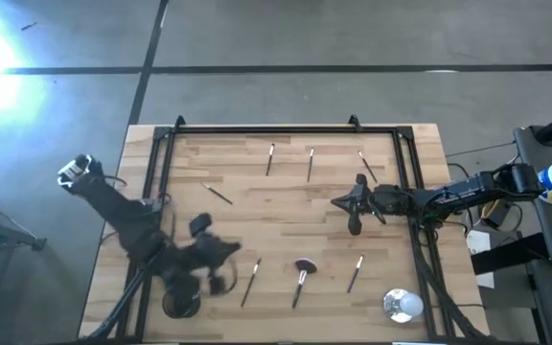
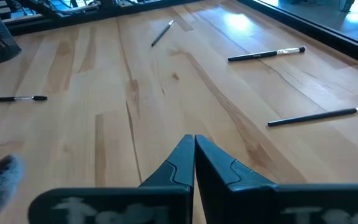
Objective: Pick & Place Makeup Brushes
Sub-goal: Put the black blush brush into the makeup holder
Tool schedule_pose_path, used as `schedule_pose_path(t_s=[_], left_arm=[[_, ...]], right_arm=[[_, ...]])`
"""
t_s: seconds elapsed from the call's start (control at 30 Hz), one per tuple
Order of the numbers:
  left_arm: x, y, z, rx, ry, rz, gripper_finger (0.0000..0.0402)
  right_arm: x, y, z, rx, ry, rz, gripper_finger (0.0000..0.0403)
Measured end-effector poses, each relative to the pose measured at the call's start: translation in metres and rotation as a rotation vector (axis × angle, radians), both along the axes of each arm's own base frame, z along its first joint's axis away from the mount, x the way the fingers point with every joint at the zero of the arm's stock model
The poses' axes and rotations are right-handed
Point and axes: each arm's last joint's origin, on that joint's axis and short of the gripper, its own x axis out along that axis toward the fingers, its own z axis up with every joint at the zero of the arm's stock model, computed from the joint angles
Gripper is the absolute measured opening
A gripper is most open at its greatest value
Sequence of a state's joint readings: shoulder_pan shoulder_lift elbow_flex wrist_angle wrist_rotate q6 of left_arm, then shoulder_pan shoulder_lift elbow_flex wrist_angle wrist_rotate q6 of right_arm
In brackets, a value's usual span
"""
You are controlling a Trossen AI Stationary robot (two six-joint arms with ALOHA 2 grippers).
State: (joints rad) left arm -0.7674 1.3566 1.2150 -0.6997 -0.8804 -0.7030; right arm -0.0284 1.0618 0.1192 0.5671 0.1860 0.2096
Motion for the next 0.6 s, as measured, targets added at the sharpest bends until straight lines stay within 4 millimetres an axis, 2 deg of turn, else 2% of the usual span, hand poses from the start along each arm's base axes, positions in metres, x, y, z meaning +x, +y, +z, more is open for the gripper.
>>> schedule_pose_path(t_s=[0.17, 0.3, 0.47, 0.6], left_arm=[[-0.034, -0.032, -0.005, 0.003, -0.048, -0.099, 0.0], [-0.063, -0.047, -0.026, 0.017, -0.07, -0.143, 0.0], [-0.095, -0.053, -0.062, 0.06, -0.112, -0.164, 0.0], [-0.111, -0.051, -0.084, 0.062, -0.121, -0.182, 0.0]], right_arm=[[0.001, 0.0, 0.002, 0.014, -0.023, -0.008, 0.0008], [0.003, -0.001, 0.009, 0.005, -0.101, -0.028, 0.0008], [0.007, -0.001, 0.018, 0.003, -0.15, -0.027, 0.0008], [0.012, -0.001, 0.025, 0.003, -0.175, -0.028, 0.0008]])
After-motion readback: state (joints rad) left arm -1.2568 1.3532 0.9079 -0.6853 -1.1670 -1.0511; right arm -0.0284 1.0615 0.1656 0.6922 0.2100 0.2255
